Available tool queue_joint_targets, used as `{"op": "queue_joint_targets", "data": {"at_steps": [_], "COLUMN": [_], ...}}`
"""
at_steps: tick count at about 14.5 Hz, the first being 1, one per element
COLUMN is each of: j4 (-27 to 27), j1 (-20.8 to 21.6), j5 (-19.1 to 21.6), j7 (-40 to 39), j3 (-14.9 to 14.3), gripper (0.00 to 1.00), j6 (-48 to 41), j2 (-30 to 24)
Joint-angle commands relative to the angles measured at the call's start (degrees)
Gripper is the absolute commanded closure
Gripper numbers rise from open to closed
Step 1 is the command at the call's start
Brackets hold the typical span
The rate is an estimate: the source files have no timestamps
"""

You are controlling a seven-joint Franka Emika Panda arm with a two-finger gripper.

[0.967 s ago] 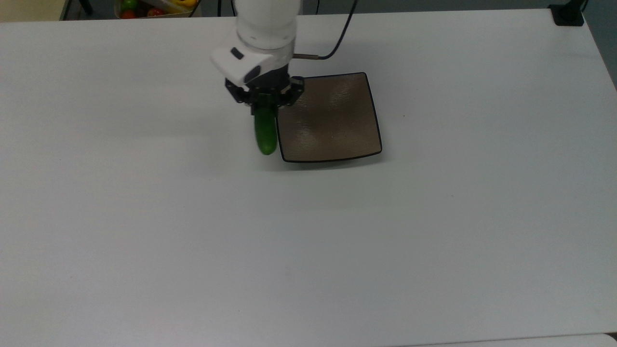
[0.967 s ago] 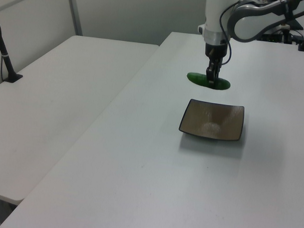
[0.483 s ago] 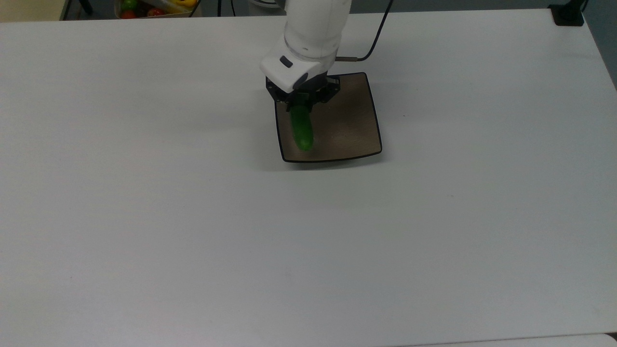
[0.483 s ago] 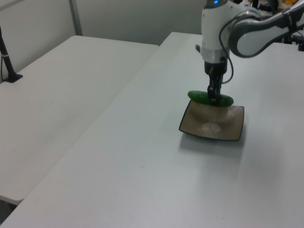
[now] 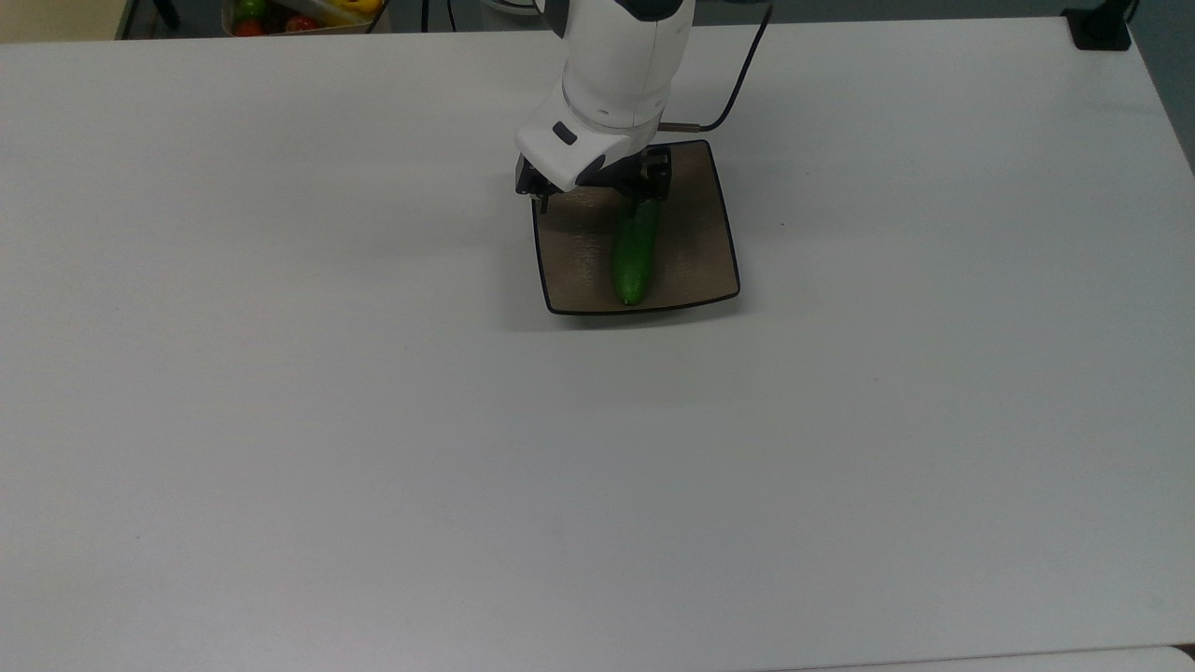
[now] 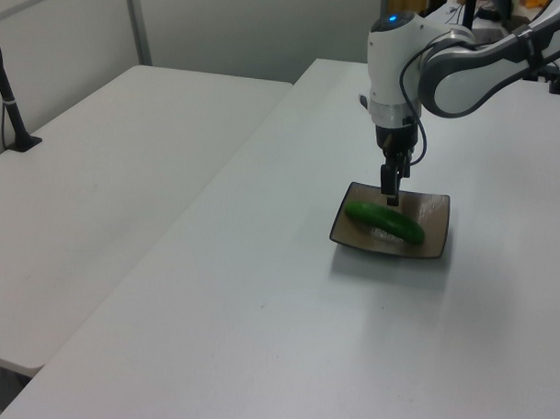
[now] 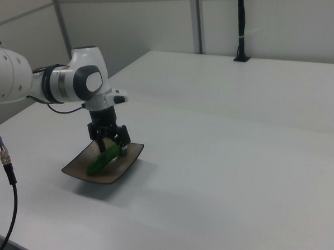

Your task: Cucumber placed on a ceramic plate

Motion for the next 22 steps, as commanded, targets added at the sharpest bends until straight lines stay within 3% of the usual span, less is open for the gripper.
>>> {"op": "queue_joint_targets", "data": {"at_steps": [1, 3, 7, 11, 22], "j4": [0.55, 1.34, 1.16, 1.78, 3.71], "j1": [-0.39, -1.53, -1.01, 1.36, 1.45], "j5": [0.07, 0.85, 10.86, 12.63, 11.41], "j7": [1.16, 0.81, -10.05, -14.91, -19.84], "j3": [-0.2, -0.72, -9.58, -16.53, -16.02], "gripper": [0.0, 0.0, 0.0, 0.0, 0.0], "j6": [-3.37, -4.71, -7.85, -10.07, -14.91], "j2": [-3.75, -6.13, -13.86, -17.48, -17.22]}}
